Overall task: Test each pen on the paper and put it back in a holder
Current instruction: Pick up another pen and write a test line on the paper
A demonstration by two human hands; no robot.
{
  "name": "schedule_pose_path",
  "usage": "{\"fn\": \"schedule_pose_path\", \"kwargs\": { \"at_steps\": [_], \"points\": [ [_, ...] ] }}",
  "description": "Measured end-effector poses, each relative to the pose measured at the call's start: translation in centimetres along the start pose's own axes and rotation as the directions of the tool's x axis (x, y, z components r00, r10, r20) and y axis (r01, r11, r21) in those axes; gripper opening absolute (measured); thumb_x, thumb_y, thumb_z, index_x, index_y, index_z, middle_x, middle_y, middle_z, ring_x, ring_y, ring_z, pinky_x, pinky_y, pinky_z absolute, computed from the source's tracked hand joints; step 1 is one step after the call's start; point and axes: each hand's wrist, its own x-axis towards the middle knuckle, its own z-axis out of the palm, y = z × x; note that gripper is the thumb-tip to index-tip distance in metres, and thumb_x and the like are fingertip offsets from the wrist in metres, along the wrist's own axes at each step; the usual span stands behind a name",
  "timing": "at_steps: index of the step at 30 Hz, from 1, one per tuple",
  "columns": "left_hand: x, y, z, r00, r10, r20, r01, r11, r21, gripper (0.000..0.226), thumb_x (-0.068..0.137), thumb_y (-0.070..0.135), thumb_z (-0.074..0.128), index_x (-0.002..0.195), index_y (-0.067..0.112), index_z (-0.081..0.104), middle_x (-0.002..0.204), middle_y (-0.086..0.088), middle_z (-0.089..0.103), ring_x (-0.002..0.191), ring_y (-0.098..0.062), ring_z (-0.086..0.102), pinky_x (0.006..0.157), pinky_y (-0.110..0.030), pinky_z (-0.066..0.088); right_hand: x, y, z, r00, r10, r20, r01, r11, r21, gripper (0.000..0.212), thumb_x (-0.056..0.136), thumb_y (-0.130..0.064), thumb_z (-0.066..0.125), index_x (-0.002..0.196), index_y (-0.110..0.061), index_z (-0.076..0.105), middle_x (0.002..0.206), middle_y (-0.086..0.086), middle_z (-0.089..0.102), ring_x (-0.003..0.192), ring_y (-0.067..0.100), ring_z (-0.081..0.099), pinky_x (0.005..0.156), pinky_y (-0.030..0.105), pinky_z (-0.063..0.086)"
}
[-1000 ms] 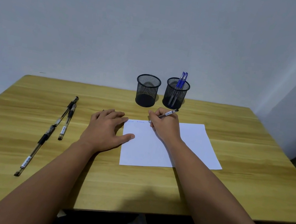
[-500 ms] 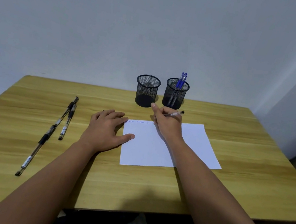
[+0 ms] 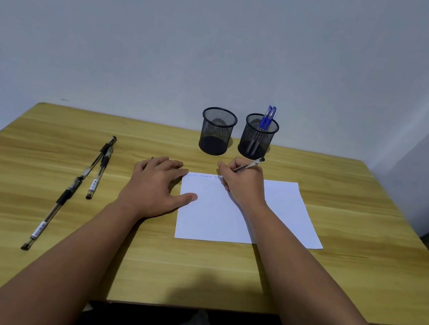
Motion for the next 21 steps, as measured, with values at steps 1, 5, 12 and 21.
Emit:
{"fn": "schedule_pose_path", "kwargs": {
  "at_steps": [1, 5, 12, 21],
  "points": [
    [0.02, 0.01, -0.02, 1.000, -0.001, 0.000, 0.001, 1.000, -0.001, 0.082, 0.076, 0.086, 0.042, 0.141, 0.038, 0.055, 0.153, 0.015, 0.045, 0.147, -0.016, 0.029, 0.117, -0.045, 0.018, 0.03, 0.06, 0.04, 1.000, -0.004, 0.000, 0.004, 1.000, -0.011, 0.035, 0.095, -0.019, 0.079, 0.075, 0.006, 0.067, 0.058, 0.016, 0.065, 0.046, 0.012, 0.058, 0.048, 0.025, 0.048],
    [0.03, 0.05, -0.01, 1.000, 0.000, 0.007, 0.000, 1.000, -0.004, 0.081, 0.076, 0.086, 0.043, 0.141, 0.038, 0.055, 0.153, 0.015, 0.045, 0.147, -0.016, 0.028, 0.117, -0.045, 0.018, 0.09, 0.16, 0.10, 1.000, -0.017, 0.002, 0.017, 0.999, -0.039, 0.034, 0.095, -0.018, 0.079, 0.076, 0.008, 0.066, 0.064, 0.026, 0.065, 0.045, 0.010, 0.058, 0.048, 0.025, 0.048],
    [0.08, 0.03, 0.02, 1.000, 0.004, 0.002, -0.004, 1.000, 0.004, 0.080, 0.077, 0.086, 0.044, 0.141, 0.038, 0.055, 0.153, 0.015, 0.045, 0.147, -0.015, 0.028, 0.117, -0.045, 0.018, 0.42, 0.71, 0.16, 1.000, -0.017, -0.027, 0.015, 0.997, -0.081, 0.037, 0.095, -0.022, 0.075, 0.068, -0.001, 0.061, 0.059, 0.019, 0.065, 0.049, 0.026, 0.063, 0.051, 0.038, 0.053],
    [0.00, -0.02, 0.24, 1.000, 0.003, -0.020, -0.004, 1.000, -0.011, 0.079, 0.077, 0.085, 0.046, 0.139, 0.039, 0.057, 0.152, 0.016, 0.047, 0.147, -0.015, 0.029, 0.116, -0.043, 0.018, 0.40, 0.71, 0.08, 0.997, -0.030, -0.069, 0.022, 0.993, -0.117, 0.036, 0.090, -0.021, 0.070, 0.061, -0.006, 0.055, 0.051, 0.012, 0.058, 0.055, 0.044, 0.062, 0.051, 0.045, 0.053]
  ]
}}
